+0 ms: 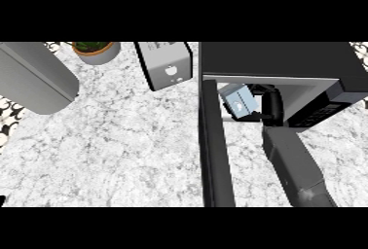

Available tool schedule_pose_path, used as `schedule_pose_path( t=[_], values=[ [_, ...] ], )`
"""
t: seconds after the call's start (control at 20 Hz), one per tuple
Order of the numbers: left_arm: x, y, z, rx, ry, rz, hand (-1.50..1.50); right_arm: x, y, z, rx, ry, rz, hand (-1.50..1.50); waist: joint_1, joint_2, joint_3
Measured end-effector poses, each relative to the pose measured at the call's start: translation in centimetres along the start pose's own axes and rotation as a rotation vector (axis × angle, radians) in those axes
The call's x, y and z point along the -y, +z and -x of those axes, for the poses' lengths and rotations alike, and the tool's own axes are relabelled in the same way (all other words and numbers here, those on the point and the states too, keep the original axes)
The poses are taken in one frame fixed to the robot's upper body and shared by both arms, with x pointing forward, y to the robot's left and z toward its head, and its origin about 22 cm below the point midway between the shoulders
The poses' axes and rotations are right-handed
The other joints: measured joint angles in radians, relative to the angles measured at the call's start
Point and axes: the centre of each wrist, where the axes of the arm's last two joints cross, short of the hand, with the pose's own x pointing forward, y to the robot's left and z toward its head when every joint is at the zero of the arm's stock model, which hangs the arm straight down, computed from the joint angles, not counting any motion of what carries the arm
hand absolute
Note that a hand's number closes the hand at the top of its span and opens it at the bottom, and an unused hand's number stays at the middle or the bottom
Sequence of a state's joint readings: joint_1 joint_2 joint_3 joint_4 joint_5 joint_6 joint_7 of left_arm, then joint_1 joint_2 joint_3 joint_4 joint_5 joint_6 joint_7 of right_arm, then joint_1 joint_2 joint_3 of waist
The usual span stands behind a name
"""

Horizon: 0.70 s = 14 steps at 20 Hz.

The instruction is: Pick up the milk, place it into the microwave and close the microwave

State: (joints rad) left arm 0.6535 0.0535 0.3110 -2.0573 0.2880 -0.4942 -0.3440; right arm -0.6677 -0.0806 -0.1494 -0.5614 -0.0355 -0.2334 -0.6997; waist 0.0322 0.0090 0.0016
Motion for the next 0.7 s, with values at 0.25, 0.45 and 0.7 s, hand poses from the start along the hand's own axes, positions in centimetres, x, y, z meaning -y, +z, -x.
schedule_pose_path(
  t=[0.25,0.45,0.7],
  values=[
    [-0.2,-0.6,0.4,-0.004,0.006,0.002,-1.50,-0.8,-1.9,-0.5,0.043,0.079,0.008,1.50,0.007,0.004,0.000],
    [-0.3,-0.7,0.4,0.003,0.010,0.005,-1.50,-0.8,-3.2,-1.1,0.090,0.226,0.009,1.50,0.018,0.007,0.000],
    [-0.6,-1.2,0.2,0.004,0.018,0.016,-1.50,-0.8,-4.4,-1.7,0.143,0.413,0.030,1.50,0.028,0.012,0.000]
  ],
)
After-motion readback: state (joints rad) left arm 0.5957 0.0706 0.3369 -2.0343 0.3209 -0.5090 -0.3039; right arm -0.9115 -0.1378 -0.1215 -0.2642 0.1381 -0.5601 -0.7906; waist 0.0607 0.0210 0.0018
